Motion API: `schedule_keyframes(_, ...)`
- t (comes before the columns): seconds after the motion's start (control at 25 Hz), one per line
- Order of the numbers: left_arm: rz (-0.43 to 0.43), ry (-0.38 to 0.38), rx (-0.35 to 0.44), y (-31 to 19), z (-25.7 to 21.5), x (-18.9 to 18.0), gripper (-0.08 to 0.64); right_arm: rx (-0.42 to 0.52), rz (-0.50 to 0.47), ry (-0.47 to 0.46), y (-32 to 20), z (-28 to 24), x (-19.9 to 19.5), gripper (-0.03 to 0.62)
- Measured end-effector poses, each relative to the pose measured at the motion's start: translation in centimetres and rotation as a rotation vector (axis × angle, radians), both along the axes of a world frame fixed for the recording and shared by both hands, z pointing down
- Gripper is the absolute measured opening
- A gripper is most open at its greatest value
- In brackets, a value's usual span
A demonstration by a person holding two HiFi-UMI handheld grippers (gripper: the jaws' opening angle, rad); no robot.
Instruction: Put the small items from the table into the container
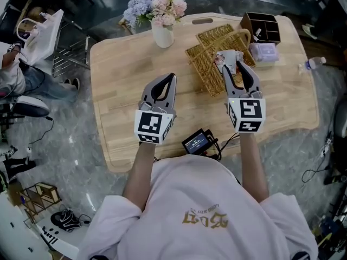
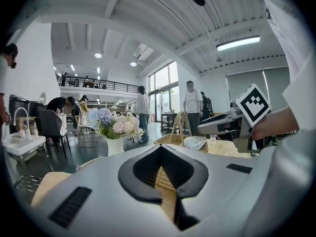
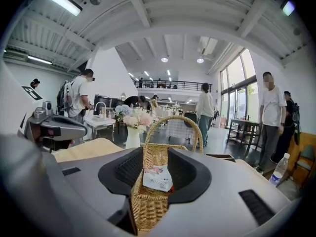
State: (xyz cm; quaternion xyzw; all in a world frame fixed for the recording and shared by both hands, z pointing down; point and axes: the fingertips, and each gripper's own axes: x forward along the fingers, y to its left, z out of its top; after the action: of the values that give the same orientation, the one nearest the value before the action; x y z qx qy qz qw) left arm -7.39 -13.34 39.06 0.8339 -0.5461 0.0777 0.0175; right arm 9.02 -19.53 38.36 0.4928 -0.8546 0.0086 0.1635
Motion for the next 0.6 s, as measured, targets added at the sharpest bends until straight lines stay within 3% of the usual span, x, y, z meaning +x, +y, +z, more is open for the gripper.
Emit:
schedule_keyframes(0.2, -0.023, 0.004, 0.002, 0.5, -0.3, -0.7, 0.0, 0.028, -0.051, 0.006, 2.1, -0.3, -1.6, 0.042)
schedule_keyframes(0.6, -0.169, -0.009, 0.113, 3.3, -4.0, -5.3, 0.0, 0.099, -0.187, -0.086, 4.8, -3.9, -6.2, 0.017)
